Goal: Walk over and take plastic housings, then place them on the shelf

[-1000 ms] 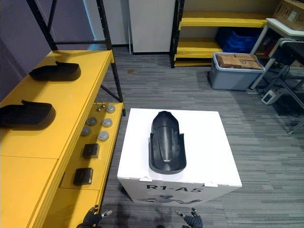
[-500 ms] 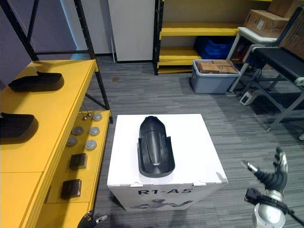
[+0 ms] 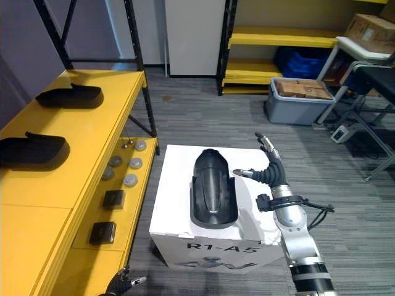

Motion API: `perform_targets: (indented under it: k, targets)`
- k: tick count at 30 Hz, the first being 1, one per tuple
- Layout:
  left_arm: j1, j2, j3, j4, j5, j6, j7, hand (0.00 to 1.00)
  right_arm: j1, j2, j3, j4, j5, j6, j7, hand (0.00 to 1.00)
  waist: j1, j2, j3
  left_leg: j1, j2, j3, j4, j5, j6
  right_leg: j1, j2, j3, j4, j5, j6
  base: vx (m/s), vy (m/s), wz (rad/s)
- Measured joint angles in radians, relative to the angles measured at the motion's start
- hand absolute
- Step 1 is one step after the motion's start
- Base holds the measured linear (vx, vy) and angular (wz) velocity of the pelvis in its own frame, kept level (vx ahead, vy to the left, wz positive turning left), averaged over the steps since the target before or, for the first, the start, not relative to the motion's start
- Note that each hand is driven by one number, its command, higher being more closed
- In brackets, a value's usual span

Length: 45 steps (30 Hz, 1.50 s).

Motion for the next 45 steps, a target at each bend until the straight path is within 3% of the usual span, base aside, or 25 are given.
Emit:
perform_targets:
  k: [8,11,24,25,31,39,45]
  targets:
    - [-0.026,-0.01,0.001,0.033,0.008,0.009,0.013,0.0,0.001,0.204,-0.061,0.145,-0.273,0.097,-0.142,0.0,-0.002,0.014,0.013,-0.017,0.0,-0.024,-0.01,0.001,0.001,0.008,0.0,-0.028,-0.027,0.007,0.0,0.04,0.013,0.08]
    - [-0.029,-0.013,0.001,0.033,0.02,0.009,0.029,0.0,0.001,0.23,-0.061,0.161,-0.305,0.112,-0.174,0.0,0.0,0.016,0.017,-0.018,-0.005,-0.031,-0.01,0.002,0.001,0.018,-0.004,-0.034,-0.042,0.007,0.0,0.04,0.027,0.07]
    - [-0.039,-0.016,-0.016,0.034,0.015,0.009,0.048,0.0,-0.124,0.246,-0.058,0.388,-0.357,0.151,-0.176,0.0,0.021,0.017,0.027,-0.021,-0.009,-0.039,-0.026,0.022,0.0,0.011,-0.006,-0.034,-0.046,0.025,0.001,-0.02,0.008,0.01]
    - [-0.04,-0.016,-0.017,0.034,0.013,0.01,0.048,0.0,-0.138,0.248,-0.058,0.403,-0.367,0.16,-0.176,1.0,0.021,0.017,0.03,-0.019,-0.009,-0.039,-0.029,0.024,0.0,0.011,-0.006,-0.034,-0.047,0.028,0.001,-0.07,0.022,-0.02]
    - [-0.049,-0.017,-0.016,0.043,0.001,0.031,0.051,0.0,-0.217,0.25,-0.088,0.474,-0.395,0.191,-0.186,1.0,0.019,0.014,0.034,-0.009,-0.008,-0.039,-0.064,0.043,-0.002,0.003,-0.004,-0.033,-0.047,0.036,0.002,-0.03,0.011,-0.02]
    - [-0.066,-0.012,-0.004,0.063,0.001,0.032,0.05,0.0,-0.245,0.238,-0.096,0.505,-0.389,0.197,-0.182,1.0,0.021,-0.007,0.043,0.005,0.0,-0.032,-0.079,0.047,-0.002,0.008,0.004,-0.03,-0.047,0.036,0.002,0.01,0.004,-0.01]
    - [-0.066,-0.013,0.003,0.062,0.0,0.032,0.05,0.0,-0.179,0.26,-0.087,0.398,-0.386,0.199,-0.163,1.0,0.022,-0.011,0.045,0.016,0.0,-0.028,-0.078,0.047,-0.002,0.017,0.003,-0.026,-0.047,0.036,0.002,0.01,0.005,-0.01]
